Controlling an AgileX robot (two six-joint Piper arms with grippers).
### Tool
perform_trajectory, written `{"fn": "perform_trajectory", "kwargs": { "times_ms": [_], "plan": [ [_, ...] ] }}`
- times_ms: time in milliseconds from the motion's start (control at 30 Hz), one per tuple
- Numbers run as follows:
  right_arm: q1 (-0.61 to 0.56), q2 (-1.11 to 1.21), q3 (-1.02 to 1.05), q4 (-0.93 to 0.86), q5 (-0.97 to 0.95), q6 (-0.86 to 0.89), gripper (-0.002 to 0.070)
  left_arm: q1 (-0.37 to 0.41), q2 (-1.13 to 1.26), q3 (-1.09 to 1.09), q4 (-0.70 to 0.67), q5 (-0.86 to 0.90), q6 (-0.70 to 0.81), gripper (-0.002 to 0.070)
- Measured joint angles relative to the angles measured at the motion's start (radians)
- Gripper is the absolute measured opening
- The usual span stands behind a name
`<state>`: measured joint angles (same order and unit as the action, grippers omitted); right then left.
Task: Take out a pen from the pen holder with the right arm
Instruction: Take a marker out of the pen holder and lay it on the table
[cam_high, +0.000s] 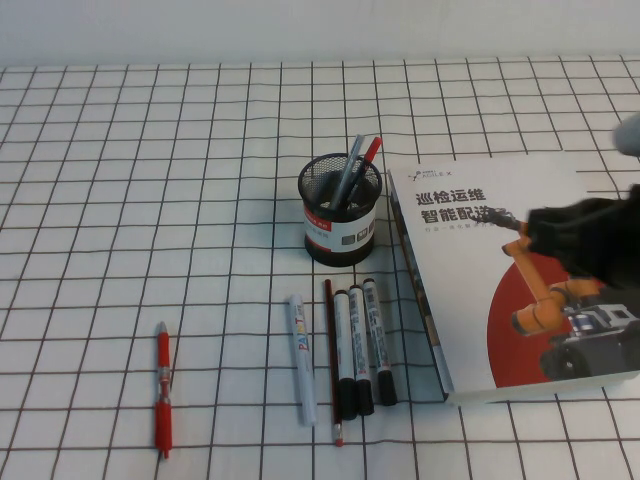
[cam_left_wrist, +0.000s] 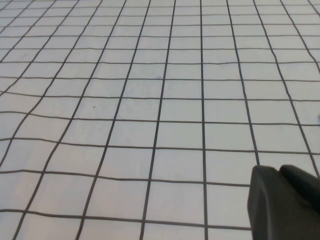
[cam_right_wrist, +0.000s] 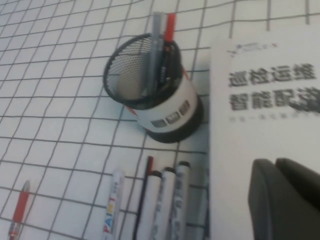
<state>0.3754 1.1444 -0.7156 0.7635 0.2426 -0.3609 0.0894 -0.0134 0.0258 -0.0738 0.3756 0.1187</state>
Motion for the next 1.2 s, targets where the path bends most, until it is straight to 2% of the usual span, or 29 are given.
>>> {"fn": "perform_trajectory", "kwargs": {
  "times_ms": [167,233,300,400,500,567,733,900,1200],
  "plan": [
    [0.163,0.207,-0.119,-0.010,-0.161,-0.004,-0.0012,0.000,0.000,0.000,0.000,0.000,0.000,-0.0003],
    [0.206,0.285,-0.166,-0.018,-0.213,-0.005,0.0011,0.000,0.000,0.000,0.000,0.000,0.000,-0.0003],
    [0.234,0.347,-0.200,-0.028,-0.267,-0.005,0.0061,0.000,0.000,0.000,0.000,0.000,0.000,-0.0003],
    [0.261,0.429,-0.234,-0.060,-0.368,0.012,0.0176,0.000,0.000,0.000,0.000,0.000,0.000,-0.0003],
    [0.282,0.500,-0.238,-0.127,-0.499,0.105,0.0295,0.000,0.000,0.000,0.000,0.000,0.000,-0.0003],
    [0.287,0.540,-0.238,-0.212,-0.588,0.196,0.0338,0.000,0.000,0.000,0.000,0.000,0.000,-0.0003],
    [0.287,0.661,-0.238,-0.410,-0.908,0.420,0.0341,0.000,0.000,0.000,0.000,0.000,0.000,-0.0003],
    [0.287,0.759,-0.239,-0.420,-1.103,0.507,0.0337,0.000,0.000,0.000,0.000,0.000,0.000,-0.0003],
    [0.287,0.831,-0.314,-0.412,-1.131,0.541,0.0337,0.000,0.000,0.000,0.000,0.000,0.000,-0.0003]
  ]
}}
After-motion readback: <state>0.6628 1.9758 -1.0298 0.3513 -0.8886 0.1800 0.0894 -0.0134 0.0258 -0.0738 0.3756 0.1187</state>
